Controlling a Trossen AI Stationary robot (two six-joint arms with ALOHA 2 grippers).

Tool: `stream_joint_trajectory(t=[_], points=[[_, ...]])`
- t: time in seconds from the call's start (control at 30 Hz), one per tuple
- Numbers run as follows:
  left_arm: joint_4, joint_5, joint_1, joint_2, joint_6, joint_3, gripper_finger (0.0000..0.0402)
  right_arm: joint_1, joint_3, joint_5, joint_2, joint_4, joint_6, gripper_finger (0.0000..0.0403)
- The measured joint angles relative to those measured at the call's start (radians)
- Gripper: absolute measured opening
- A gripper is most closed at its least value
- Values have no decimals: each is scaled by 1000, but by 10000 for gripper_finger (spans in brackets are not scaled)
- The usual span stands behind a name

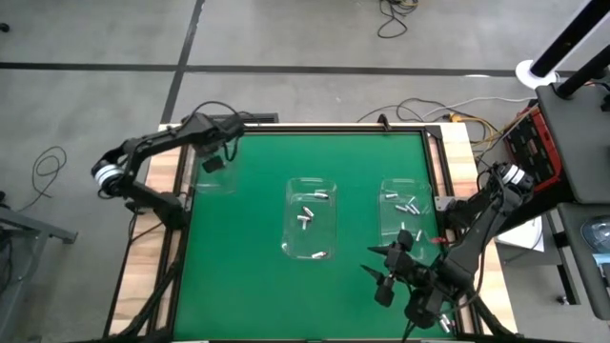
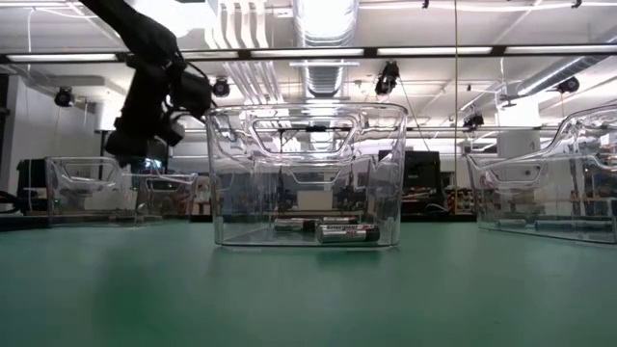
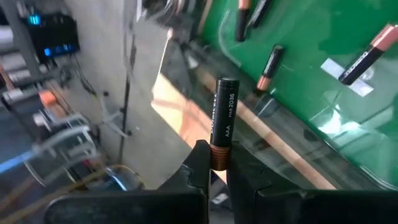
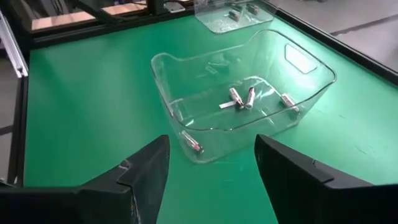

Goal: Sort batteries
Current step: Put the black battery into the left transparent bin

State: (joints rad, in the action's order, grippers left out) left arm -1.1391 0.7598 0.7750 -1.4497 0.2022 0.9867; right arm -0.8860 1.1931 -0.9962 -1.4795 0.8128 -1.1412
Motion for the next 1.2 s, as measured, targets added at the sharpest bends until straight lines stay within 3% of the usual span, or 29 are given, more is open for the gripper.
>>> stream_joint_trajectory(t=[0.27,0.73,1.2], points=[[109,-50,17,-101,284,0,8,0,12,0,5,2,-5,224],[92,-204,63,-290,529,0,8,0,12,1,4,2,-42,219],[119,-265,73,-382,544,1,9,0,12,1,4,16,-60,219]])
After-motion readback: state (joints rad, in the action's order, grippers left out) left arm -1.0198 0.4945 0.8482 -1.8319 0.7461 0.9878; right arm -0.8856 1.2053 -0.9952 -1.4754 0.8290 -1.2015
